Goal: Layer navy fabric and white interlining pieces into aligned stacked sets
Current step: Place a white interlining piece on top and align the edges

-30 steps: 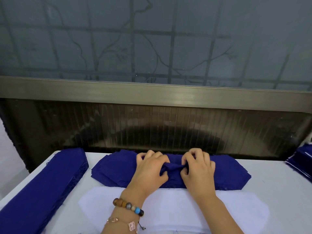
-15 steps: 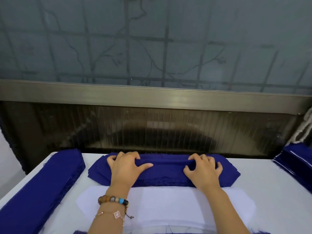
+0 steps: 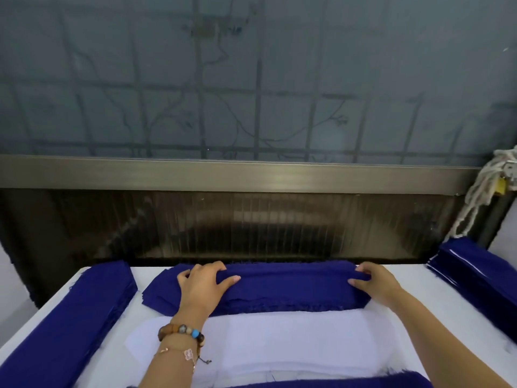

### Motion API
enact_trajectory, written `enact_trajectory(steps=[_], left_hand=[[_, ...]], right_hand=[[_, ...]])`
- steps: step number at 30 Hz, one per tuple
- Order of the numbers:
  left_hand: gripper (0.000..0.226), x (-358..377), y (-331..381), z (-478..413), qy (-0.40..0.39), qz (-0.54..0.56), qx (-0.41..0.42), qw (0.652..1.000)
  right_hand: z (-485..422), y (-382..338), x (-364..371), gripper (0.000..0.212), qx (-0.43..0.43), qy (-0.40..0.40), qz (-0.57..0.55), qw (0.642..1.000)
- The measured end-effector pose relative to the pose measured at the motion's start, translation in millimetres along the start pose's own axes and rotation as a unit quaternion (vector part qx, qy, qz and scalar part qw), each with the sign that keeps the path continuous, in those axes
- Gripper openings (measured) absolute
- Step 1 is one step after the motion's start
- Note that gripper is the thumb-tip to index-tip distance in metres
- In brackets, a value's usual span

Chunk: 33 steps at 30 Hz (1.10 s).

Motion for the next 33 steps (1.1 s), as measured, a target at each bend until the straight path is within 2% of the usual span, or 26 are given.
enact_trajectory(steps=[5, 8, 10, 13, 16, 19, 25, 31, 33], left_hand=[[0.018, -44, -31, -2, -0.083, -0.036, -0.01, 0.996], [0.014, -69, -46, 5, -0.041, -0.033, -0.02, 0.998], [0.014, -85, -48, 11, 0.007, 0.04, 0.001, 0.999], [0.007, -110, -44, 26, 0.05, 0.189, 0.037, 0.98], [0.003, -126, -41, 52, 0.083, 0.281, 0.031, 0.956], [0.007, -126, -44, 85, 0.062, 0.332, -0.002, 0.941], [0.006, -103, -58, 149, 0.022, 0.318, -0.085, 0.944], [0.007, -74, -58, 191, 0.009, 0.255, -0.086, 0.963], [0.005, -65, -55, 201, 0.028, 0.242, -0.082, 0.966]], right_hand=[[18, 7, 0, 0.024, 0.028, 0.036, -0.137, 0.99], [32, 0, -6, 0.016, -0.004, 0.064, -0.283, 0.957], [41, -6, -13, 0.018, -0.013, 0.053, -0.39, 0.919], [58, -14, -23, 0.017, -0.021, 0.031, -0.449, 0.893], [82, -15, -28, 0.018, -0.066, 0.036, -0.423, 0.903], [111, -4, -26, 0.024, -0.097, 0.06, -0.348, 0.93], [176, 28, -16, 0.024, -0.135, 0.104, -0.245, 0.954], [215, 58, 2, 0.024, -0.099, 0.125, -0.219, 0.963], [222, 64, 9, 0.023, -0.088, 0.119, -0.221, 0.964]])
Point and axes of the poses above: each hand's wrist, its own z-axis away from the middle knuckle, its own x-axis out of the palm, y = z × x, the point moved 1 cm from there along -z, towards the middle knuckle, and after that the axes turned 8 degrees about -y, right-handed, at the moved point
